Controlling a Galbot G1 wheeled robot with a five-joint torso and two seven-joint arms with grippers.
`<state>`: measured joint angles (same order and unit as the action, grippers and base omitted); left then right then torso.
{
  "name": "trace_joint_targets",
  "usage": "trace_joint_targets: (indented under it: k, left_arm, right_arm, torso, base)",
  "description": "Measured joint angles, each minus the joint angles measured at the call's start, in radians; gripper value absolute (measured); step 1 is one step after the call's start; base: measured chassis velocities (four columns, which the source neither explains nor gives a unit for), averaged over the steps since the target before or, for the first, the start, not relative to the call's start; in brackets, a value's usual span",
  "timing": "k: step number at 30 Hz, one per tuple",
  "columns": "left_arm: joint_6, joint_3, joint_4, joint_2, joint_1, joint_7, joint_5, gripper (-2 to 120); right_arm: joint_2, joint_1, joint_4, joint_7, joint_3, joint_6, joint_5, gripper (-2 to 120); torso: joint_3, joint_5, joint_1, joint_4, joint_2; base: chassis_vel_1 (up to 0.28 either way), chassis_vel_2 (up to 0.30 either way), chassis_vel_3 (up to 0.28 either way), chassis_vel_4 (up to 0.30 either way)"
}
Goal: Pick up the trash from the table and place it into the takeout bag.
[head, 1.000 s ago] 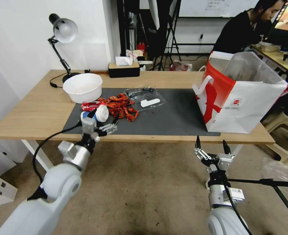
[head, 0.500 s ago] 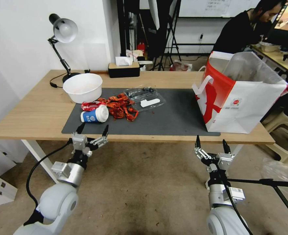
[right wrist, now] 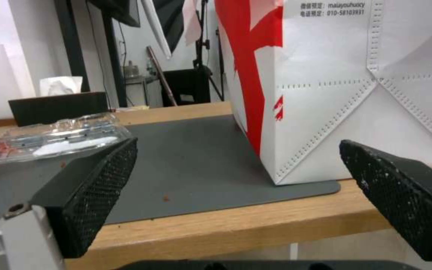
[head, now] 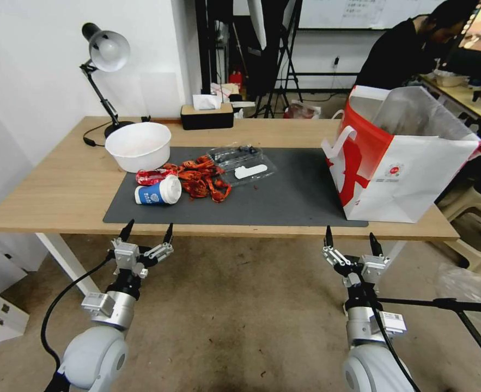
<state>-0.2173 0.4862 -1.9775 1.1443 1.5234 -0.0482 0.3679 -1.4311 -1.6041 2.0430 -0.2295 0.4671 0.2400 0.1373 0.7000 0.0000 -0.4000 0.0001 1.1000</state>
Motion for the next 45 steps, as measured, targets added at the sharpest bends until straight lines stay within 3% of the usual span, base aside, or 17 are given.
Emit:
trace_joint_targets:
  k: [16,23,27,30,33,34,37,38,41,45]
  left_arm:
    - [0.094,-0.019,0.028,-0.147,-0.146,0.038,0.061,100]
    - [0.129,-0.071,0.099,-0.264,-0.264,0.090,0.133,100]
    - [0.141,-0.088,0.120,-0.298,-0.304,0.122,0.162,100]
    - [0.152,-0.105,0.147,-0.338,-0.355,0.176,0.200,100]
    - [0.162,-0.132,0.207,-0.409,-0.447,0.322,0.252,100]
    - [0.162,-0.132,0.207,-0.409,-0.447,0.322,0.252,100]
    - [0.161,-0.153,0.290,-0.471,-0.526,0.507,0.268,100]
    - [0.161,-0.153,0.290,-0.471,-0.526,0.507,0.268,100]
    - [0.161,-0.181,0.358,-0.516,-0.578,0.624,0.262,99]
    - [0.180,-0.200,0.407,-0.535,-0.619,0.689,0.224,99]
  right_arm:
    - [-0.007,0.010,-0.009,-0.001,-0.009,0.001,-0.008,100]
    - [-0.006,0.015,-0.014,-0.001,-0.012,0.000,-0.010,100]
    - [-0.005,0.015,-0.014,-0.001,-0.011,0.000,-0.010,100]
    - [-0.004,0.015,-0.014,-0.002,-0.008,0.000,-0.010,100]
    - [-0.002,0.014,-0.014,-0.002,-0.005,0.000,-0.010,100]
    - [-0.002,0.014,-0.014,-0.002,-0.005,0.000,-0.010,100]
    - [-0.002,0.015,-0.015,-0.002,-0.005,0.000,-0.009,100]
    - [-0.002,0.015,-0.015,-0.002,-0.005,0.000,-0.009,100]
    - [-0.002,0.017,-0.019,-0.002,-0.006,0.000,-0.009,100]
    - [-0.002,0.025,-0.024,-0.003,-0.016,0.000,-0.011,100]
  torso:
    - [0.000,-0.0001,0.000,0.0000,0.000]
    - [0.000,-0.0001,0.000,-0.0001,0.000]
    - [0.000,-0.0001,0.000,0.0000,0.000]
    - [0.000,0.0000,0.000,-0.0001,0.000]
    - [0.000,0.0000,0.000,-0.0003,0.000]
    - [0.000,0.0000,0.000,-0.0003,0.000]
    - [0.000,0.0000,0.000,-0.0002,0.000]
    - [0.000,0.0000,0.000,-0.0002,0.000]
    - [0.000,-0.0001,0.000,0.0001,0.000]
    - [0.000,-0.0002,0.000,0.0000,0.000]
  base:
    - [0.000,0.000,0.000,0.000]
    - [0.000,0.000,0.000,0.000]
    - [0.000,0.000,0.000,0.000]
    - [0.000,0.000,0.000,0.000]
    - [0.000,0.000,0.000,0.000]
    - [0.000,0.000,0.000,0.000]
    - [0.000,0.000,0.000,0.000]
    - [0.000,0.000,0.000,0.000]
    - [0.000,0.000,0.000,0.000]
    - [0.000,0.000,0.000,0.000]
